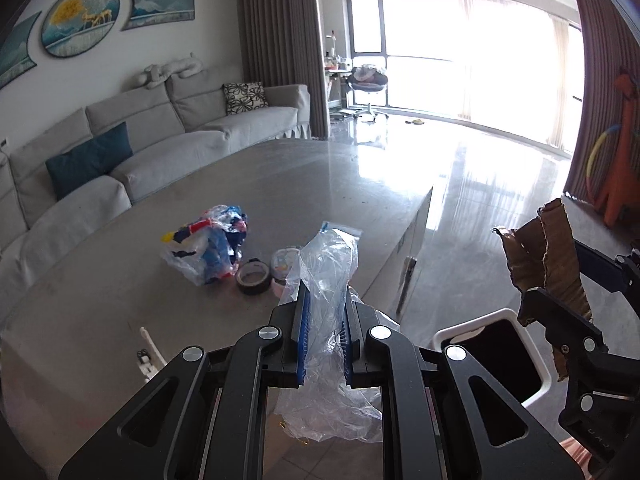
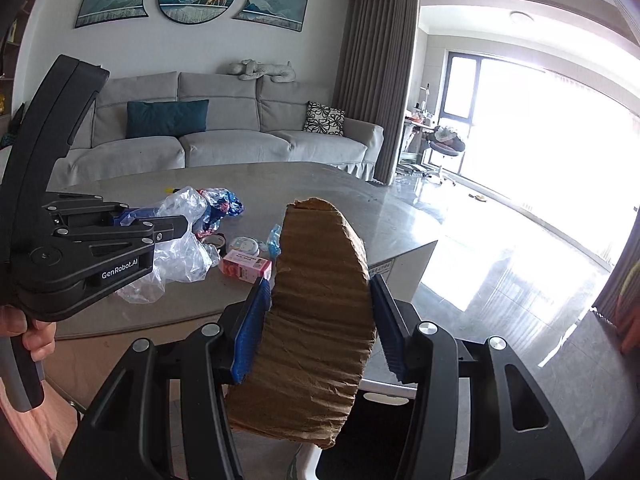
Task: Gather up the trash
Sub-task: 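Carry the bag and cardboard with both tools over the white trash bin, then open the left tool to drop the plastic bag into the bin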
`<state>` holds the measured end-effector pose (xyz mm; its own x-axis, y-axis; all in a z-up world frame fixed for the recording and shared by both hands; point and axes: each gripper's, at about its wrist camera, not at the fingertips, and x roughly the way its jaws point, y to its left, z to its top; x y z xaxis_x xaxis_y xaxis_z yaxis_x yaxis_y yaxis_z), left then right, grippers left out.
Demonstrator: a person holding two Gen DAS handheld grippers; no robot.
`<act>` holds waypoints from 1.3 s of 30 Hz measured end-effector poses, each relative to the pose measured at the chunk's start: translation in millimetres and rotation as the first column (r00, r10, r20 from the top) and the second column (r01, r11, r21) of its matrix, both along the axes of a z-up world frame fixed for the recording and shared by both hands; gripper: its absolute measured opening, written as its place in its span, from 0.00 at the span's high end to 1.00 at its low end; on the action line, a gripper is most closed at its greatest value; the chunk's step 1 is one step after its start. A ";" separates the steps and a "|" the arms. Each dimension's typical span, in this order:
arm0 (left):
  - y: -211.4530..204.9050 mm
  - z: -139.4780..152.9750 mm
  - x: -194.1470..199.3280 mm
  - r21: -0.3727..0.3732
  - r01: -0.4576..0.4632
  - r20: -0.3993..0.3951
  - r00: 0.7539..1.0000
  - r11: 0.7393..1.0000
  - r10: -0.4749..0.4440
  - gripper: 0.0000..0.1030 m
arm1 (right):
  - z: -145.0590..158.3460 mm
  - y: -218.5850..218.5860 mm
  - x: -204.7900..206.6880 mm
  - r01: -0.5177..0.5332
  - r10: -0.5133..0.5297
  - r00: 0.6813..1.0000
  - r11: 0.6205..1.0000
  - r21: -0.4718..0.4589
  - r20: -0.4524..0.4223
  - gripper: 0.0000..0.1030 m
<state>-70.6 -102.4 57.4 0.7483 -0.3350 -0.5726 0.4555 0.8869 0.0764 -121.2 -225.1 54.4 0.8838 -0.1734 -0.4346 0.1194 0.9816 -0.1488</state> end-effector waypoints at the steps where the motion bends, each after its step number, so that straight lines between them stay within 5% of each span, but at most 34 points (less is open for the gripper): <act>1: -8.1 -0.9 -1.7 0.004 0.017 -0.003 1.000 1.000 -0.017 0.86 | -1.5 -6.5 -4.6 0.015 -0.015 1.000 1.000 0.001 0.000 0.49; 21: -163.0 -62.5 -47.3 0.062 0.274 -0.095 0.959 0.960 -0.267 0.86 | -58.5 -117.4 -61.2 0.249 -0.248 0.967 0.968 0.017 -0.048 0.49; 39: -195.6 -111.4 -35.0 0.123 0.311 -0.099 0.949 0.942 -0.301 0.86 | -89.3 -146.5 -46.4 0.257 -0.254 0.963 0.966 0.027 -0.089 0.49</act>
